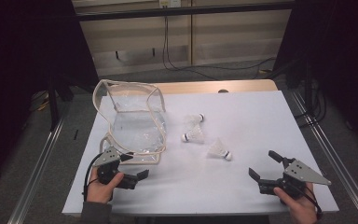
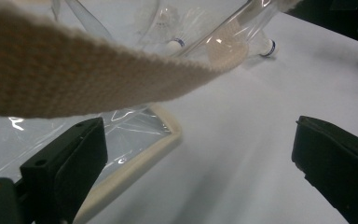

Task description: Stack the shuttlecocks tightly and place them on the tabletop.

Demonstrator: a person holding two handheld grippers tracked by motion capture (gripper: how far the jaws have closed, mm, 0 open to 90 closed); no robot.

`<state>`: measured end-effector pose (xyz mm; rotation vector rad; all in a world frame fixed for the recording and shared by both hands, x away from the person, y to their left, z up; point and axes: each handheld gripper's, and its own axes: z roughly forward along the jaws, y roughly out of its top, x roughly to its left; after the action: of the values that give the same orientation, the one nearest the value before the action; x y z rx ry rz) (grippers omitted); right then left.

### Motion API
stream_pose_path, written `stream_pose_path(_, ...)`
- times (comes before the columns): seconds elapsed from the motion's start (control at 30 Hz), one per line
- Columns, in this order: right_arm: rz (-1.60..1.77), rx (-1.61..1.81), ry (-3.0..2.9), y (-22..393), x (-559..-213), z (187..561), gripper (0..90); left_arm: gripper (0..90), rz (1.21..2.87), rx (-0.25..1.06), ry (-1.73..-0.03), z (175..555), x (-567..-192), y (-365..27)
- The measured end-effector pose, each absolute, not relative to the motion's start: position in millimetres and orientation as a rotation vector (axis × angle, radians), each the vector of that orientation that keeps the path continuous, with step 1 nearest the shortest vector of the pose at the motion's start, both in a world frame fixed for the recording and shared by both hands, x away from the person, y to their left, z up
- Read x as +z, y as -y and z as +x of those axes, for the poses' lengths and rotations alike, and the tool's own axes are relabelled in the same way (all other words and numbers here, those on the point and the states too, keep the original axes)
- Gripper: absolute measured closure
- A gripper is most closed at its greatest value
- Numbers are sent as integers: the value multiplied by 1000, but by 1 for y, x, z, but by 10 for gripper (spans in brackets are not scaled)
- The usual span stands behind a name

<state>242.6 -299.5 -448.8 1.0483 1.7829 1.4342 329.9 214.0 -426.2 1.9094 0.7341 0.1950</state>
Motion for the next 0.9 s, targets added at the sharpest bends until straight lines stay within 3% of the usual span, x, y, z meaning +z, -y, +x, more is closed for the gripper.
stream_pose_path(0.9,1064,1367,-1807,295,-441,264,43,35,1917,193,-731,331,-427,-213)
